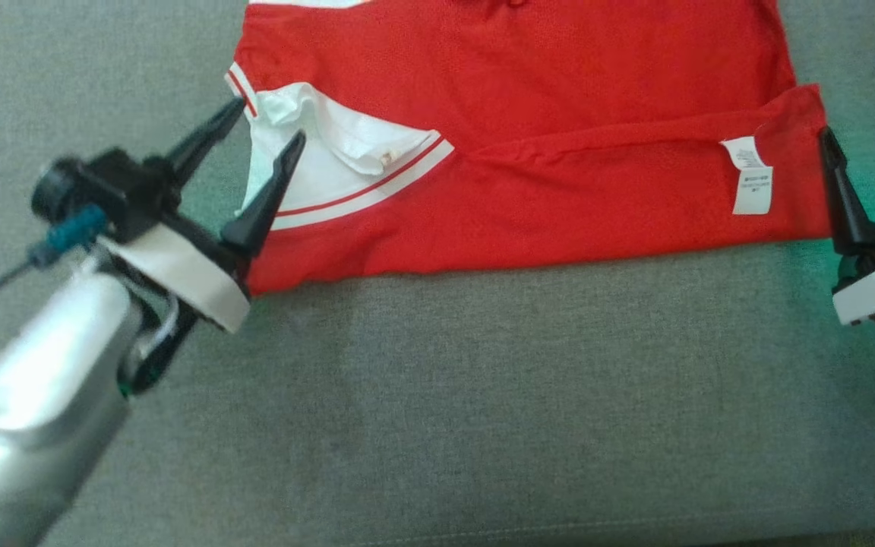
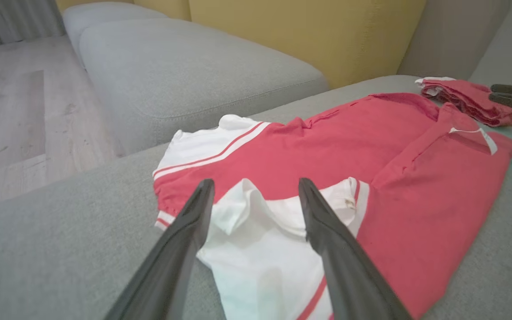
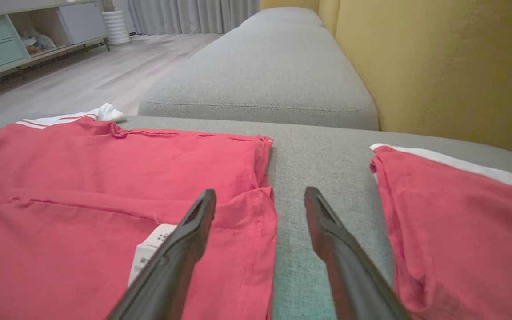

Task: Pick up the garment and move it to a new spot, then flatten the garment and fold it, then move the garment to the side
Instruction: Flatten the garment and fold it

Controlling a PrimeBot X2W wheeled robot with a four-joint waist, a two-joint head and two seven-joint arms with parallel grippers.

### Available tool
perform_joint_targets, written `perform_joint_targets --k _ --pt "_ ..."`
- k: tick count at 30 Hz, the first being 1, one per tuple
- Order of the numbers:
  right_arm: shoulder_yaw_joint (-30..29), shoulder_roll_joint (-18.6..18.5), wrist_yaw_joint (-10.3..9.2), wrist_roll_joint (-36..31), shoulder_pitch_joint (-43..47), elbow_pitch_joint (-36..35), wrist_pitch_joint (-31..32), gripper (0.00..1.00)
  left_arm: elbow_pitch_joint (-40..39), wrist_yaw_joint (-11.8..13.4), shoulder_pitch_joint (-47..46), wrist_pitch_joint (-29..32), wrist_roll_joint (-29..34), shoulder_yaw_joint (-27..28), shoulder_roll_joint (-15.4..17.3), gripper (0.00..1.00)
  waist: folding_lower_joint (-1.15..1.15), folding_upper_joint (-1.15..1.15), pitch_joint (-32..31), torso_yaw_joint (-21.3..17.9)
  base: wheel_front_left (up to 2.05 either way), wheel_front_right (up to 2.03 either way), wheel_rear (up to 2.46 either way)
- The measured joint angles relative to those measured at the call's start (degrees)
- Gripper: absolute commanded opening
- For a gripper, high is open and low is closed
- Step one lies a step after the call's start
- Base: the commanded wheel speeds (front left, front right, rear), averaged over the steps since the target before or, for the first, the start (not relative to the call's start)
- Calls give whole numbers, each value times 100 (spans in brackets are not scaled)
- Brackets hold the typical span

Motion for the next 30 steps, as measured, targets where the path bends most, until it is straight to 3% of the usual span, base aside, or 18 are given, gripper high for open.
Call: perform_joint_targets --k 11,23,28,29,30 --pt "-65 197 0 69 387 212 -141 100 -192 891 1568 -2 -926 232 -112 100 -1 0 -276 -67 0 0 0" --pt "0 334 0 163 419 414 -144 100 -485 1550 2130 247 -1149 334 -113 100 -1 0 -306 -83 0 0 0" --pt "103 349 0 266 406 549 -144 100 -553 1647 2138 257 -1150 347 -109 100 0 0 -256 -41 0 0 0" --pt "143 352 0 300 398 591 -145 100 -559 1646 2137 286 -1162 346 -110 73 0 0 -247 -31 0 0 0" --pt "180 354 0 344 385 643 -145 100 -569 1629 2136 305 -1178 342 -110 31 0 0 -239 -21 0 0 0"
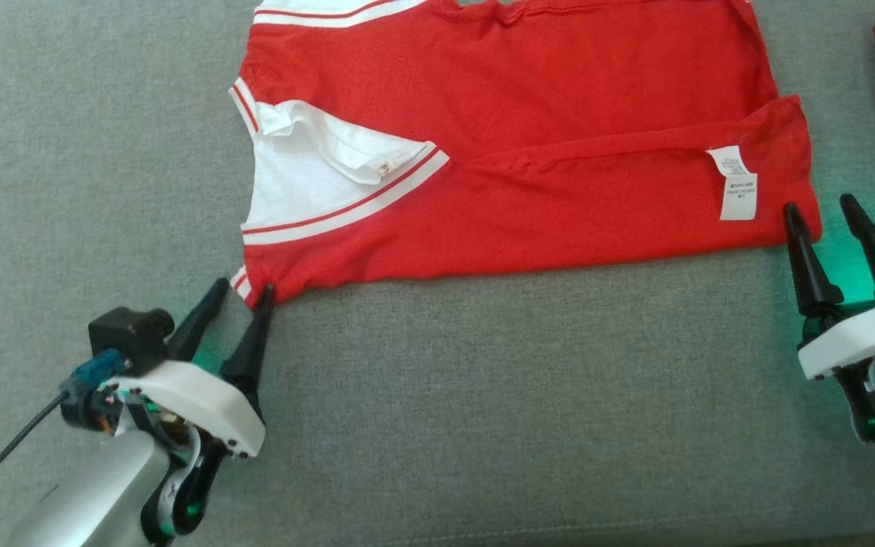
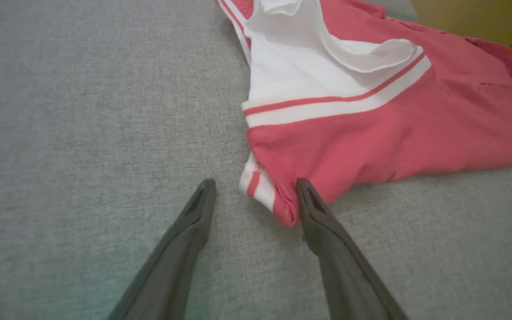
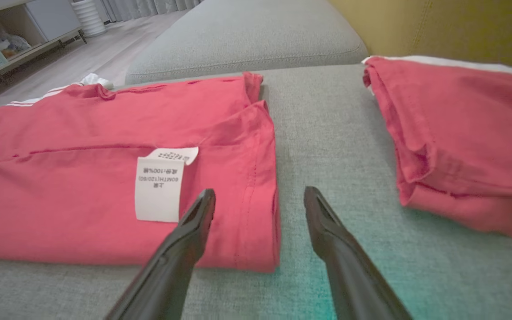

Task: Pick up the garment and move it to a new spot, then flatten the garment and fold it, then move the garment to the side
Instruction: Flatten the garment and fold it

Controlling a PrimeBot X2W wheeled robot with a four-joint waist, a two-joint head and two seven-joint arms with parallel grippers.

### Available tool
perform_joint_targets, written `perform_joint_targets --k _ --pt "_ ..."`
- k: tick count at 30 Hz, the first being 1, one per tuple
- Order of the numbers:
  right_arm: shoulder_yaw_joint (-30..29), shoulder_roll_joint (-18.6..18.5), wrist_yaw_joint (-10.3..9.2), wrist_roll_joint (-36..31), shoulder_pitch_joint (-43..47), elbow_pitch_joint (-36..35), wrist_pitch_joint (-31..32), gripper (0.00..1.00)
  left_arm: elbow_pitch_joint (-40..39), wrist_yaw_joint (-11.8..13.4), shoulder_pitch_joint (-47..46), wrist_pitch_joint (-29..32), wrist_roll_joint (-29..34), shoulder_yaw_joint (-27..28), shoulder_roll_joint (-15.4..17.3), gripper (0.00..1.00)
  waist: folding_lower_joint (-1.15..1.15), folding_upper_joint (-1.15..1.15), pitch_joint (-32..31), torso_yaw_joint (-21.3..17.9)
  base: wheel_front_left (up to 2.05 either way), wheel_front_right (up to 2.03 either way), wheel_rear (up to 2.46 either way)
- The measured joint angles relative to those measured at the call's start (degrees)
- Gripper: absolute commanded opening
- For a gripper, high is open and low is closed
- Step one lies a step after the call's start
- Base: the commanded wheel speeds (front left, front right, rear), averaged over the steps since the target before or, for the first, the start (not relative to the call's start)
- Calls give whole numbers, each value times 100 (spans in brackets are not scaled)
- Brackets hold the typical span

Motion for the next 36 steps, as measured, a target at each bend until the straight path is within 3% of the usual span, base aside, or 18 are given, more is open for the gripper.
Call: perform_joint_targets --k 1,8,9,10,11,16,26,30,36 --pt "31 4 0 47 -13 51 1 100 -11 -10 -1 27 -5 -3 -1 0 0 0 6 10 0 0 0" --pt "244 15 0 468 -88 427 144 100 -37 -132 1 9 -5 -71 4 0 0 0 -33 87 0 0 0" --pt "332 15 0 549 -89 461 241 93 -34 -141 1 -7 2 -93 10 0 1 0 -53 99 0 0 0" --pt "405 14 0 617 -89 470 285 40 -27 -156 0 -16 30 -129 18 0 1 0 -77 113 0 0 0" --pt "449 4 0 700 -89 467 309 0 -23 -156 1 -16 55 -153 21 0 0 0 -104 130 0 0 0" --pt "712 -124 0 1017 -25 417 347 0 -19 -207 37 -18 103 -205 67 0 0 0 -319 170 0 0 0" --pt "890 -638 0 1234 1302 102 311 0 -472 -102 1226 -16 32 -545 288 0 -1 0 -1023 168 0 0 0" --pt "764 -744 0 1281 1777 -154 303 0 -794 -44 1523 37 -74 -588 378 0 -1 0 -1168 209 0 0 0" --pt "294 -776 1 1318 2324 -478 266 0 -1281 21 1637 142 -102 -559 779 0 -1 0 -1190 282 0 0 0"
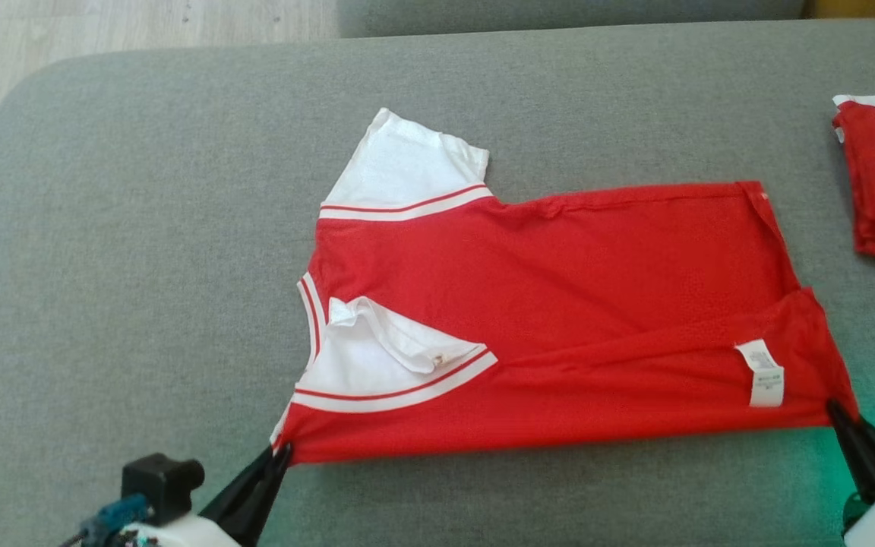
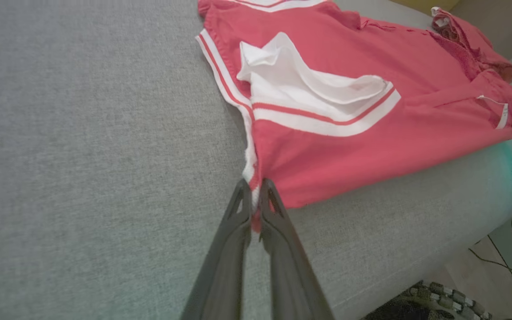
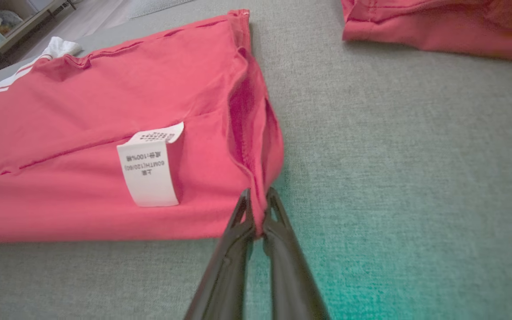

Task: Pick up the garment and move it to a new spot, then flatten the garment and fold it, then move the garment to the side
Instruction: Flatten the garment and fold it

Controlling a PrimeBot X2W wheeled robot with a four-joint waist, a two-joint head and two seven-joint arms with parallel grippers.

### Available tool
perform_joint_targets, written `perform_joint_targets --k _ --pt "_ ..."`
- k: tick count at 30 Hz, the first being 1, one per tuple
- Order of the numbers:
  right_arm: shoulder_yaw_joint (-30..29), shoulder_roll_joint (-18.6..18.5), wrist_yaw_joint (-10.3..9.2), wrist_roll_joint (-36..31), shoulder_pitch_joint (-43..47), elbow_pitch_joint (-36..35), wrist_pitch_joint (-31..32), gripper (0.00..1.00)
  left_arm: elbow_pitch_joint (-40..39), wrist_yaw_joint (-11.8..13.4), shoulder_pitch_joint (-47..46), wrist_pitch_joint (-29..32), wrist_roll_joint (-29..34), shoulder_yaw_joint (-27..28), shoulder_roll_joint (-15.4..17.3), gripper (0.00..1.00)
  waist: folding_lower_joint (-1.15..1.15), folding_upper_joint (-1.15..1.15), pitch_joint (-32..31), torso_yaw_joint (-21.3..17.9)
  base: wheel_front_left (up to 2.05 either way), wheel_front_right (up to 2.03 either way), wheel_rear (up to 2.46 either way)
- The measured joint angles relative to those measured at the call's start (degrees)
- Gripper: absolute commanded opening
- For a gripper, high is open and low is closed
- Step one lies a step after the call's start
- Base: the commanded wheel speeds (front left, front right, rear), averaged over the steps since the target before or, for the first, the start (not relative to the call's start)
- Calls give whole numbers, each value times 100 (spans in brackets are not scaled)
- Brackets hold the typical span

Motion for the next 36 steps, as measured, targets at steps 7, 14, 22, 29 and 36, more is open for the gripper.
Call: perform_joint_targets --k 7,14,22,29,36 --pt "-241 30 -1 -68 220 -288 325 26 -212 54 63 347 -208 -45 118 0 1 0 183 -40 0 0 0" --pt "-706 127 0 -461 208 -565 14 100 -169 92 -65 342 -59 -132 -90 100 1 0 434 -61 0 0 0" --pt "-1123 398 -1 -1045 -101 -1243 -38 100 -287 -441 -2438 1083 523 45 -137 100 2 0 819 -250 0 0 0" --pt "-949 575 -1 -1216 -643 -1649 157 100 1014 -1122 -4635 2295 631 33 -503 100 2 0 1169 -702 0 0 0" --pt "-547 714 -1 -1207 -1090 -1719 199 100 2908 -1382 -5659 3153 649 14 -703 100 2 0 1497 -1327 0 0 0"
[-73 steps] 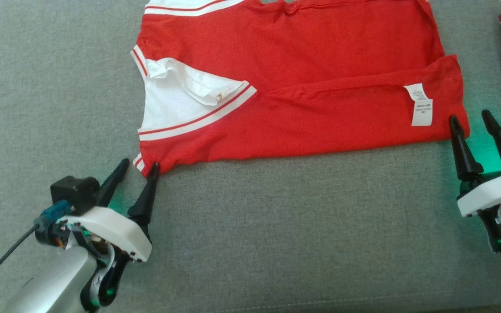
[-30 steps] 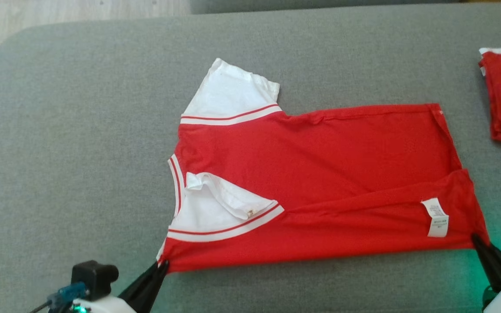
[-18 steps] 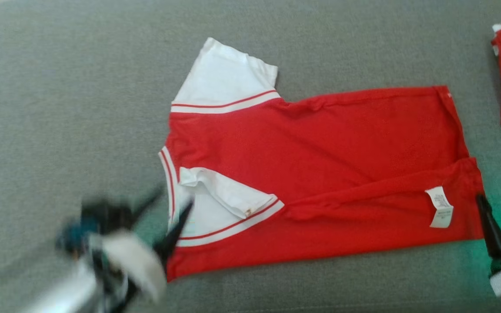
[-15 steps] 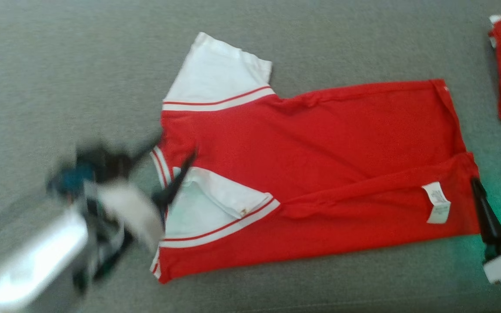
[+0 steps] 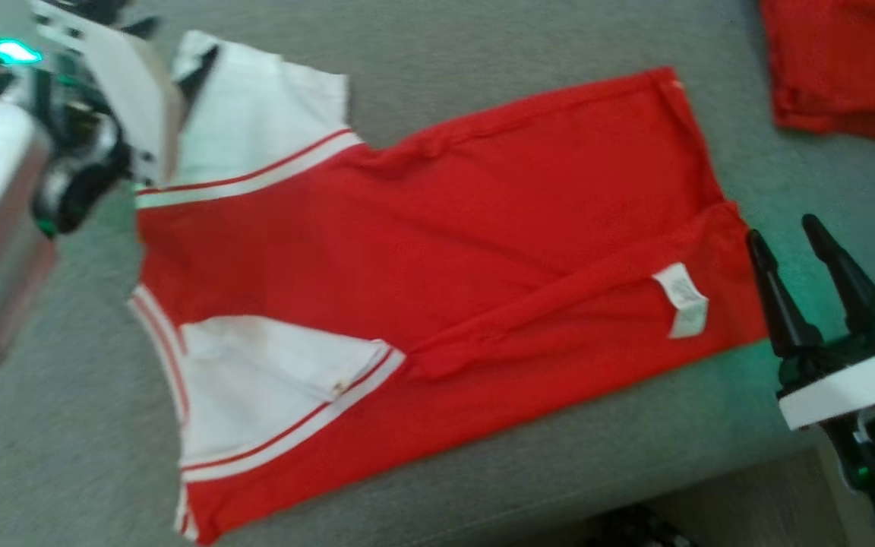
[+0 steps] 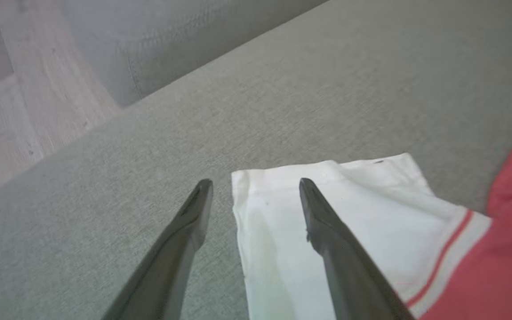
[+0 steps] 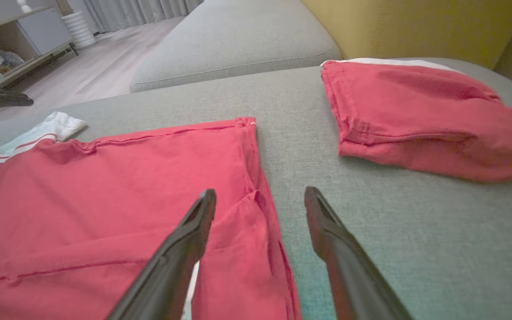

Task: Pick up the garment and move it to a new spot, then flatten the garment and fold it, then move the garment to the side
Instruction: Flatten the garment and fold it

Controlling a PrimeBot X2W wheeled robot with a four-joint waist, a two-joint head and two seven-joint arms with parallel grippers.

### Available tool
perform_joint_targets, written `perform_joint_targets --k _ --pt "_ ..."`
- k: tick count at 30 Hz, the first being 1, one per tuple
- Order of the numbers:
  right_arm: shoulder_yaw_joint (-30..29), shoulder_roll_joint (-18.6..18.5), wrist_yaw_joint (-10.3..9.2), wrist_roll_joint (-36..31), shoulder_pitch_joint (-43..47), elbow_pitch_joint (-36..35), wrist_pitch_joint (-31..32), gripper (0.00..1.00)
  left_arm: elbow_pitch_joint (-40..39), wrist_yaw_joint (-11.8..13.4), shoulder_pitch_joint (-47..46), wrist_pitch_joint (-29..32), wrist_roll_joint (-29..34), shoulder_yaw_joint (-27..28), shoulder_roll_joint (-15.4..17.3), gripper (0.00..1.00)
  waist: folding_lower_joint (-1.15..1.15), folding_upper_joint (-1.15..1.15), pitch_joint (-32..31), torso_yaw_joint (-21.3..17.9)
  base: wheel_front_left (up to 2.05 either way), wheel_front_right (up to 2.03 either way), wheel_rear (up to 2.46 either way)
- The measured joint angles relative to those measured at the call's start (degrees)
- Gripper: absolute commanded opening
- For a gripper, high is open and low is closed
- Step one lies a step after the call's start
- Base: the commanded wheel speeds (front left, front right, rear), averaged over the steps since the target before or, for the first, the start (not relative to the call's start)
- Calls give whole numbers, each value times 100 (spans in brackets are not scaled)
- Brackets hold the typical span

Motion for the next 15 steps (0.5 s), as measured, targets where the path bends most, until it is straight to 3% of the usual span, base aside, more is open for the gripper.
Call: perform_joint_targets --k 10,11,12,13,15 --pt "129 41 1 103 -80 202 -135 100 1369 -107 -262 122 152 -35 147 98 -1 0 238 -675 0 0 0" --pt "127 40 0 103 -80 214 -162 100 1415 -113 -277 136 141 -34 141 72 -1 0 243 -690 0 0 0" --pt "125 41 0 114 -80 224 -175 100 1460 -146 -298 170 70 -18 122 9 -1 0 239 -689 0 0 0" --pt "118 41 1 129 -80 229 -181 100 1499 -191 -311 179 -27 -13 96 0 -2 0 233 -682 0 0 0" --pt "67 34 0 153 -77 263 -187 100 1507 -260 -311 194 -90 -29 35 0 -2 0 222 -638 0 0 0"
